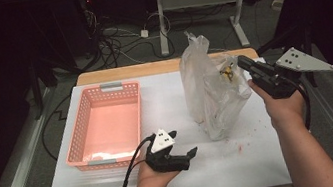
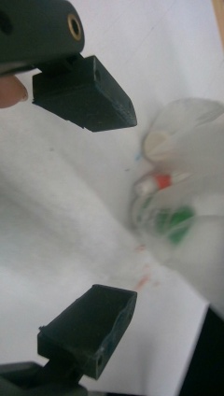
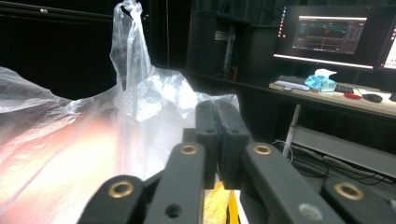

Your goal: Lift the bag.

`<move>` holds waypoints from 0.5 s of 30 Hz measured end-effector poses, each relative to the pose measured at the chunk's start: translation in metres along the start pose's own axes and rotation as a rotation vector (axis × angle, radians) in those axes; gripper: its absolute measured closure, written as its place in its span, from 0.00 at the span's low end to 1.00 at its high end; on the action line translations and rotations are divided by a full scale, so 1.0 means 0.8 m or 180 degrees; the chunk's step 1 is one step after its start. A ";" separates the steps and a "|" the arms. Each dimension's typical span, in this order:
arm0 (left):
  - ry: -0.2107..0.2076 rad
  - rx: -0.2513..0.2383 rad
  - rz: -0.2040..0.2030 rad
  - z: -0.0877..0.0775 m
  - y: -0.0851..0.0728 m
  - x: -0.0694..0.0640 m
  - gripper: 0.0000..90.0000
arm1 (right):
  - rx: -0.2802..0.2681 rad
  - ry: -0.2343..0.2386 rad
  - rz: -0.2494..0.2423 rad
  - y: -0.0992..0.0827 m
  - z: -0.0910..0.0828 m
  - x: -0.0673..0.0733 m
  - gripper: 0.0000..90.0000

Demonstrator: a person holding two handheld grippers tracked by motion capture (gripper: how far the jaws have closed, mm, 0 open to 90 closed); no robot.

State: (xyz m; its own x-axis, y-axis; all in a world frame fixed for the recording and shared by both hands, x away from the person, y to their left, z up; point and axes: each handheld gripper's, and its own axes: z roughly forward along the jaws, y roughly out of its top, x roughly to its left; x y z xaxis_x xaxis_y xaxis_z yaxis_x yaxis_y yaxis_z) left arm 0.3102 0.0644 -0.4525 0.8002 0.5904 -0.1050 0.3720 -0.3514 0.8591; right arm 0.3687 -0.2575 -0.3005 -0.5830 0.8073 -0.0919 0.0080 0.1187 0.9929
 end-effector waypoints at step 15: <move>0.0211 0.0126 -0.0071 0.018 -0.027 0.007 0.00 | 0.0012 0.0063 -0.0003 -0.002 -0.024 0.004 0.83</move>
State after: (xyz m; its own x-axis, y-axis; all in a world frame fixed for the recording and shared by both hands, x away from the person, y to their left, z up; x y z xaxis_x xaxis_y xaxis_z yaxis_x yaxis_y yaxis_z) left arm 0.3133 0.0647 -0.4793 0.7592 0.6447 -0.0894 0.4087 -0.3653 0.8364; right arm 0.3511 -0.2667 -0.3010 -0.5991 0.7955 -0.0913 0.0104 0.1218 0.9925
